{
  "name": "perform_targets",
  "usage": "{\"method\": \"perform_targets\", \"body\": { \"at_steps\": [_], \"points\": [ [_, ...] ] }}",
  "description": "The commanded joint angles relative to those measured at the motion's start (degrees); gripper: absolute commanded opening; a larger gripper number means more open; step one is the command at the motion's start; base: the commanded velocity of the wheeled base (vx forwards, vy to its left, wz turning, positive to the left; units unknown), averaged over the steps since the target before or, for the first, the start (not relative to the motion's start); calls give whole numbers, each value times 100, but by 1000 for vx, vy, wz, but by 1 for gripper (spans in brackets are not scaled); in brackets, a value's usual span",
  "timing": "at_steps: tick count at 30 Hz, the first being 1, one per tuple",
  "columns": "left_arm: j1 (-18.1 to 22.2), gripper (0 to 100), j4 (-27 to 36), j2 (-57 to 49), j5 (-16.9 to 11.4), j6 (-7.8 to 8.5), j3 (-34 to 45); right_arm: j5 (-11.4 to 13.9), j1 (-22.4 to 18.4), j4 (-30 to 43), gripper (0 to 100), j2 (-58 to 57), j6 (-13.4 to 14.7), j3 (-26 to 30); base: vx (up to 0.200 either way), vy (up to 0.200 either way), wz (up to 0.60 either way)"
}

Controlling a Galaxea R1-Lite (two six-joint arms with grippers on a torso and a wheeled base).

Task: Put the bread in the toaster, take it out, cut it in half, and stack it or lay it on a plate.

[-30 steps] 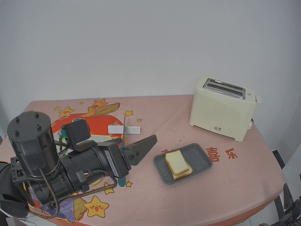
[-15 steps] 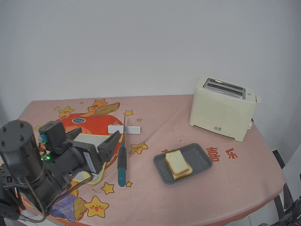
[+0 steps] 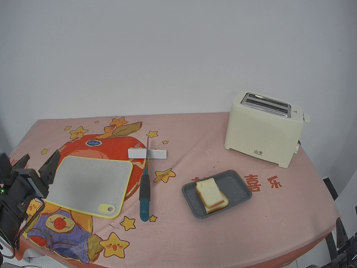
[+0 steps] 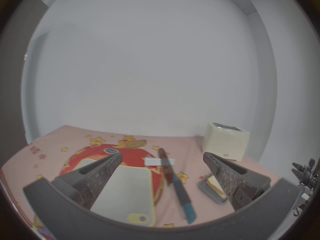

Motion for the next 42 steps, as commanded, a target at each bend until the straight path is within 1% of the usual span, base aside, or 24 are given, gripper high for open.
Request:
{"method": "perform_targets", "body": {
  "at_steps": [1, 3, 8, 10, 12, 13, 14, 15, 16, 17, 18, 19, 20, 21, 23, 24, 25, 26, 28, 32, 37, 38, 40, 42],
  "points": [
    [753, 100, 6, -1106, -6, 19, 854, 0, 2, -1, 100, -93, -1, 101, 0, 0, 0],
    [964, 100, 6, -1467, -24, 10, 1135, 0, 2, -1, 100, -93, -1, 101, 0, 0, 0],
    [1104, 100, 225, -2100, -6, -34, 1548, 0, 2, -1, 100, -93, -1, 101, 0, 0, 0],
    [1262, 100, 1139, -2671, -15, -96, 1592, 0, 2, -1, 100, -93, -1, 101, 0, 0, 0],
    [1333, 100, 1667, -3075, -33, -96, 1592, 0, 2, -1, 100, -93, -1, 101, 0, 0, 0],
    [1333, 100, 1667, -3075, -33, -96, 1592, 0, 2, -1, 100, -93, -1, 101, 0, 0, 0],
    [1359, 100, 2748, -3945, -182, -25, 1592, 0, 2, -1, 100, -93, -1, 101, 0, 0, 0],
    [1359, 100, 3293, -4402, -358, 71, 1583, 0, 2, -1, 100, -93, -1, 101, 0, 0, 0],
    [1359, 100, 3715, -4851, -613, 229, 1530, 0, 2, -1, 100, -93, -1, 101, 0, 0, 0],
    [1359, 100, 3820, -4939, -666, 247, 1513, 0, 2, -1, 100, -93, -1, 101, 0, 0, 0],
    [1333, 100, 4180, -5404, -1298, 405, 1372, 9, 2, -1, 100, -93, -1, 101, 0, 0, 0],
    [1324, 100, 4172, -5396, -1351, 396, 1363, 0, 2, -1, 100, -93, -1, 101, 0, 0, 0],
    [1324, 100, 3925, -5167, -1993, 212, 1451, 0, 2, -1, 100, -93, -1, 101, 0, 0, 0],
    [1324, 100, 3802, -5176, -2221, 238, 1495, 0, 2, -1, 100, -93, -1, 101, 0, 0, 0],
    [1324, 100, 3723, -5220, -2652, 476, 1530, 0, 2, -1, 100, -93, -1, 101, 0, 0, 0],
    [1324, 100, 3723, -5220, -2696, 537, 1539, 9, 2, -1, 100, -93, -1, 101, 0, 0, 0],
    [1324, 100, 3723, -5220, -2696, 537, 1539, 9, 2, -1, 100, -93, -1, 101, 0, 0, 0],
    [1324, 100, 3732, -5229, -3003, 783, 1574, 9, 2, -1, 100, -93, -1, 101, 0, 0, 0],
    [1324, 100, 3846, -5229, -3241, 897, 1592, 9, 2, -1, 100, -93, -1, 101, 0, 0, 0],
    [1429, 100, 3925, -5176, -3250, 915, 1565, 0, 2, -1, 100, -93, -1, 101, 0, 0, 0],
    [2572, 100, 3925, -5220, -3250, 941, 1565, 9, 2, -1, 100, -93, -1, 101, 0, 0, 0],
    [2686, 100, 3917, -5264, -3250, 950, 1574, 0, 2, -1, 100, -93, -1, 101, 0, 0, 0],
    [2695, 100, 3890, -5510, -3294, 985, 1583, 0, 2, -1, 100, -93, -1, 101, 0, 0, 0],
    [2730, 100, 3846, -5677, -3329, 1117, 1592, 0, 2, -1, 100, -93, -1, 101, 0, 0, 0]
  ]
}}
